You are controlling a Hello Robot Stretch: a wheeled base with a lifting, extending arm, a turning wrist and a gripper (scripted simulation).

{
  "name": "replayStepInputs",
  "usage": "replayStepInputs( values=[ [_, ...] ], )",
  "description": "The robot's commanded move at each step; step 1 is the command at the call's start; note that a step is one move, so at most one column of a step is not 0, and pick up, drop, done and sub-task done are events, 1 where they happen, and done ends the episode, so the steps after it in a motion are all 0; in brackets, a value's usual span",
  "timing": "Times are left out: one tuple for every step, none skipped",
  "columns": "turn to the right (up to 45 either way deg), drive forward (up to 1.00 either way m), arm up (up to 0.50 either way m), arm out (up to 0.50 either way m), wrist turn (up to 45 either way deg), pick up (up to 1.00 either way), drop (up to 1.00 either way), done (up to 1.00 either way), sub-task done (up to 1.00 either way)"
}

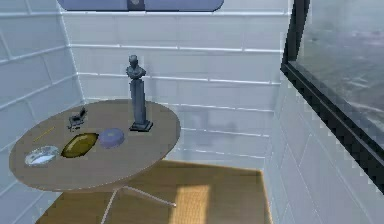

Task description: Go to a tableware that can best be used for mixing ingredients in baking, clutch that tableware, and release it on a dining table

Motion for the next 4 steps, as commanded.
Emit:
replayStepInputs(
  values=[
    [-6.0,0.0,0.0,0.0,0.0,0.0,0.0,0.0,0.0],
    [0.0,0.7,0.0,0.0,0.0,0.0,0.0,0.0,0.0],
    [45.0,0.0,0.0,0.0,0.0,0.0,0.0,0.0,0.0],
    [24.0,0.0,0.0,0.0,0.0,0.0,0.0,0.0,0.0]
  ],
)
